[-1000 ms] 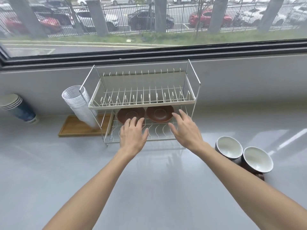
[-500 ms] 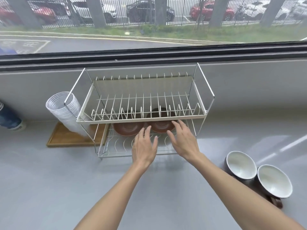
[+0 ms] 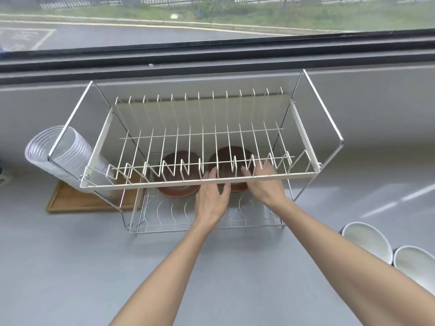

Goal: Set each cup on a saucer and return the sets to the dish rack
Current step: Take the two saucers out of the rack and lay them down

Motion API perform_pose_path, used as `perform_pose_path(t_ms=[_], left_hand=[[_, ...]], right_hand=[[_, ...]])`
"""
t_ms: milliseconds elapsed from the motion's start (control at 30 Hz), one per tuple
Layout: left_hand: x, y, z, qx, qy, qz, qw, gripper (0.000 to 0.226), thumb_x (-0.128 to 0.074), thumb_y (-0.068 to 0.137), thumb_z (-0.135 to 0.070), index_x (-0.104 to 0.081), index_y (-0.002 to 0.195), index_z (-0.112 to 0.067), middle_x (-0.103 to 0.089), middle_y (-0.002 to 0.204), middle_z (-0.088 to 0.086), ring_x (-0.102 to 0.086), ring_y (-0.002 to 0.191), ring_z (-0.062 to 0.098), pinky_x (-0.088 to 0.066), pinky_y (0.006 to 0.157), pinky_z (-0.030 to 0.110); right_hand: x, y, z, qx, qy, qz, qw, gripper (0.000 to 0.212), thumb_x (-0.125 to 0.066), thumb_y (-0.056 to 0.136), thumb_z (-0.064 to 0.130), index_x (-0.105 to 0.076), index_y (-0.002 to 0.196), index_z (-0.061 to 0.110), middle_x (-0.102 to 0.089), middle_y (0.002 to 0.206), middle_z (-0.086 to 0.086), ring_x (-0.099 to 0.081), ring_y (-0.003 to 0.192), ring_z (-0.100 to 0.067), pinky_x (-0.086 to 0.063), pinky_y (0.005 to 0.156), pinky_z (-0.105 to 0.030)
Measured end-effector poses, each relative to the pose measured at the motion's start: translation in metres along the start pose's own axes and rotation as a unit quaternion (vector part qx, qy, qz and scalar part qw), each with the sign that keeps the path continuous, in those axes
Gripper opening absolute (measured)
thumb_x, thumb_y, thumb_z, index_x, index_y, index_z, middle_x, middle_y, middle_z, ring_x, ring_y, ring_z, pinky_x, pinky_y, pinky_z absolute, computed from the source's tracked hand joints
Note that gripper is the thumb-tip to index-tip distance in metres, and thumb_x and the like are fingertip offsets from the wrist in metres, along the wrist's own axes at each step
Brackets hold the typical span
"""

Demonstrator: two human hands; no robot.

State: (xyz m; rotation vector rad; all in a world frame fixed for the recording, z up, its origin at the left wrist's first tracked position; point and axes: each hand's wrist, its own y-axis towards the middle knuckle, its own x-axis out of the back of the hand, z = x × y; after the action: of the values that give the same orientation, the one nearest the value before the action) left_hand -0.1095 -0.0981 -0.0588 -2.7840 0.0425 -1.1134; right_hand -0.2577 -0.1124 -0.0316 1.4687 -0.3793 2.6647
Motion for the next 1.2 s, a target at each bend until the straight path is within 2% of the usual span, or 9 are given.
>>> perform_pose_path(t_ms=[100, 300, 467, 600, 733, 867, 967, 1067, 1200], left_hand=[[-0.004, 0.006, -0.002, 0.015, -0.037, -0.009, 0.999, 0.062, -0.054, 0.099, -0.039, -0.035, 0.155, -0.019, -0.039, 0.160, 0.006, -0.035, 0.148, 0.026, -0.032, 0.115, 0.040], [-0.002, 0.009, -0.006, 0.025, -0.086, -0.044, 0.995, 0.062, -0.062, 0.094, -0.030, -0.040, 0.152, -0.022, -0.054, 0.149, 0.006, -0.051, 0.134, 0.029, -0.040, 0.102, 0.032], [0.001, 0.007, -0.005, 0.039, -0.104, -0.047, 0.993, 0.064, -0.064, 0.092, -0.030, -0.040, 0.151, -0.027, -0.054, 0.149, 0.001, -0.052, 0.133, 0.025, -0.035, 0.094, 0.024], [-0.001, 0.005, 0.000, 0.045, -0.085, -0.036, 0.995, 0.067, -0.065, 0.089, -0.032, -0.040, 0.151, -0.031, -0.066, 0.133, 0.012, -0.061, 0.121, 0.033, -0.049, 0.100, 0.038], [-0.002, 0.000, 0.006, 0.053, -0.070, -0.036, 0.996, 0.069, -0.067, 0.087, -0.020, -0.042, 0.151, -0.029, -0.067, 0.126, 0.020, -0.061, 0.117, 0.038, -0.050, 0.099, 0.047], [-0.004, -0.004, 0.014, 0.059, -0.035, -0.037, 0.997, 0.070, -0.072, 0.084, -0.007, -0.048, 0.148, -0.024, -0.065, 0.126, 0.018, -0.061, 0.115, 0.038, -0.050, 0.097, 0.049], [-0.005, -0.009, 0.019, 0.072, -0.016, -0.027, 0.997, 0.064, -0.076, 0.080, -0.007, -0.054, 0.139, -0.021, -0.067, 0.114, 0.020, -0.065, 0.108, 0.039, -0.053, 0.090, 0.048], [-0.004, -0.018, 0.024, 0.083, -0.032, -0.026, 0.996, 0.080, -0.076, 0.079, -0.005, -0.046, 0.149, -0.028, -0.069, 0.115, 0.020, -0.064, 0.110, 0.039, -0.051, 0.097, 0.049], [0.002, -0.034, 0.029, 0.083, -0.040, -0.034, 0.995, 0.086, -0.075, 0.077, -0.002, -0.041, 0.152, -0.029, -0.071, 0.117, 0.015, -0.065, 0.107, 0.039, -0.051, 0.099, 0.049]], right_hand=[[-0.004, 0.009, 0.000, -0.004, -0.009, 0.015, 1.000, 0.055, -0.042, 0.102, 0.043, -0.047, 0.141, 0.005, -0.047, 0.141, -0.022, -0.046, 0.129, -0.043, -0.038, 0.108, -0.049], [-0.014, 0.019, 0.000, -0.020, 0.018, 0.030, 0.999, 0.051, -0.043, 0.102, 0.043, -0.059, 0.124, 0.000, -0.060, 0.122, -0.027, -0.058, 0.111, -0.043, -0.046, 0.097, -0.045], [-0.012, 0.015, 0.002, -0.021, 0.015, 0.027, 0.999, 0.052, -0.041, 0.104, 0.039, -0.052, 0.133, -0.002, -0.051, 0.137, -0.028, -0.046, 0.128, -0.045, -0.033, 0.111, -0.047], [-0.012, 0.010, -0.001, -0.041, 0.054, 0.025, 0.997, 0.053, -0.045, 0.102, 0.038, -0.039, 0.143, 0.005, -0.047, 0.138, -0.027, -0.041, 0.132, -0.045, -0.032, 0.109, -0.046], [-0.011, -0.001, -0.005, -0.035, 0.072, 0.007, 0.997, 0.053, -0.049, 0.099, 0.035, -0.037, 0.146, 0.012, -0.048, 0.138, -0.023, -0.041, 0.130, -0.042, -0.039, 0.100, -0.045], [-0.008, -0.016, -0.008, -0.015, 0.076, -0.010, 0.997, 0.051, -0.052, 0.096, 0.020, -0.040, 0.146, 0.016, -0.057, 0.135, -0.015, -0.048, 0.127, -0.039, -0.045, 0.099, -0.044], [-0.010, -0.023, -0.013, -0.028, 0.061, 0.011, 0.998, 0.046, -0.051, 0.096, 0.020, -0.042, 0.141, 0.012, -0.047, 0.139, -0.019, -0.044, 0.127, -0.041, -0.043, 0.101, -0.045], [-0.010, -0.030, -0.016, -0.049, 0.055, 0.027, 0.997, 0.032, -0.048, 0.098, 0.020, -0.048, 0.127, 0.005, -0.043, 0.133, -0.021, -0.047, 0.122, -0.041, -0.045, 0.097, -0.045], [-0.009, -0.041, -0.017, -0.036, 0.054, 0.033, 0.997, 0.044, -0.044, 0.098, 0.018, -0.044, 0.142, 0.016, -0.043, 0.133, -0.021, -0.054, 0.117, -0.043, -0.046, 0.099, -0.043]])
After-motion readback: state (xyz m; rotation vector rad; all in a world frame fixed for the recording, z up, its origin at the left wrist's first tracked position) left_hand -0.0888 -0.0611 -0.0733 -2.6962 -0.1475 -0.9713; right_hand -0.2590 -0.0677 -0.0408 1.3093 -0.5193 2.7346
